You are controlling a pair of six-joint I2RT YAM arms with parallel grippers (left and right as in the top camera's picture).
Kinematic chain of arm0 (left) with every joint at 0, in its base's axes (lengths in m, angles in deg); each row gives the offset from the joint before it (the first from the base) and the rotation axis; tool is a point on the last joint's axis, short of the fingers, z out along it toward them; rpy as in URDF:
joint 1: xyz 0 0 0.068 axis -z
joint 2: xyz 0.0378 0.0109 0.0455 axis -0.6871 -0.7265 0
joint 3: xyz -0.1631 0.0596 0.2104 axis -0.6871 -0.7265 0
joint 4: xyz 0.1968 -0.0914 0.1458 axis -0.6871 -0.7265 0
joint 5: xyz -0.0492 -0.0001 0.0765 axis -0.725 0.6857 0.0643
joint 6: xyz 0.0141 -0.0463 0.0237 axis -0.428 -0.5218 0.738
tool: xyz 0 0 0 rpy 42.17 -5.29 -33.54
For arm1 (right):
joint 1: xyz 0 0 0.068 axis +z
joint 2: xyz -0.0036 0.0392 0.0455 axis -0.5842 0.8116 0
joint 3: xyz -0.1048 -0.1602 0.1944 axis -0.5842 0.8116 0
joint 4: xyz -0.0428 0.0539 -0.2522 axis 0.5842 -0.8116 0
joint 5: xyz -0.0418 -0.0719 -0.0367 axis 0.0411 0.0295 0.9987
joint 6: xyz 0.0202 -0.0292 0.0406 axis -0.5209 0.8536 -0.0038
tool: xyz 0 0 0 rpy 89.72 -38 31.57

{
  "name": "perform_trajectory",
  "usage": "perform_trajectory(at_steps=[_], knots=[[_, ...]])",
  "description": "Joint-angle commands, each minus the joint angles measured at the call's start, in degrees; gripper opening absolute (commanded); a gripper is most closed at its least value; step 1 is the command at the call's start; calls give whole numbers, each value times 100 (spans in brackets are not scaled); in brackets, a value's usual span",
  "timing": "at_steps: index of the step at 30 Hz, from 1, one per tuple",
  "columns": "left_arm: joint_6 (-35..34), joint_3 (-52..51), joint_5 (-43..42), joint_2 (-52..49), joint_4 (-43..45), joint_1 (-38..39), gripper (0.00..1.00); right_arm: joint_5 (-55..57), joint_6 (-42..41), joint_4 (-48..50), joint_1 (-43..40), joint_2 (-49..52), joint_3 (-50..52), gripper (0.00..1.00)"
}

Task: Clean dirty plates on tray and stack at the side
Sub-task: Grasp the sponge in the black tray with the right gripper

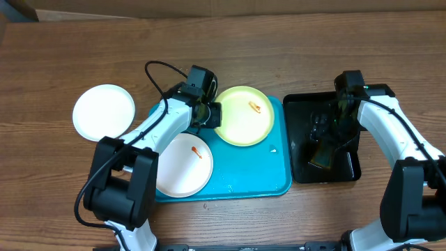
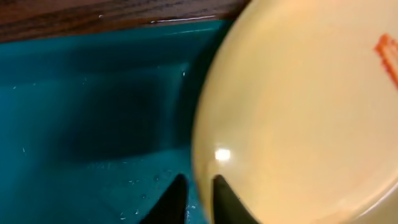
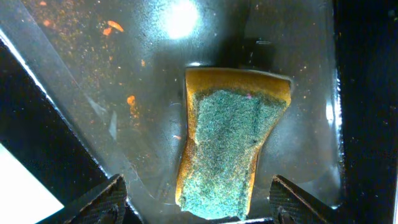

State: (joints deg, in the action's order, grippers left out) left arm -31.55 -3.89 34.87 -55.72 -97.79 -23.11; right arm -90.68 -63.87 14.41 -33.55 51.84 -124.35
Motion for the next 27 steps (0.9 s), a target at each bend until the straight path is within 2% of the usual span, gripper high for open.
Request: perform_trajectory(at_steps=[1,5,10,11,14,15,19,21,26,27], knots=[[-20,-35,50,-85,-55,46,6,96,-31,-24,4,-48,20,75],[37,-35,44,-85,-267,59,4,131,-28,-13,4,-48,20,75],[431,-24,39,-85,-614,59,4,203,-28,42,4,-48,20,75],[496,-22,42,-83,-686,59,6,203,-26,48,4,-48,20,75],[494,46,39,-83,-728,57,26,205,-26,85,2,-48,20,79],[492,96,37,-83,-732,57,29,203,-26,83,4,-48,20,79],[435,389,-7,-83,-907,63,32,201,-79,-188,4,-48,55,79],[339,391,-7,-83,-911,63,34,201,-404,-151,4,-48,203,79],[188,385,-7,-85,-914,85,34,201,-632,1008,4,-46,1067,78],[190,385,-7,-85,-916,85,34,199,-632,1163,4,-46,1152,75]])
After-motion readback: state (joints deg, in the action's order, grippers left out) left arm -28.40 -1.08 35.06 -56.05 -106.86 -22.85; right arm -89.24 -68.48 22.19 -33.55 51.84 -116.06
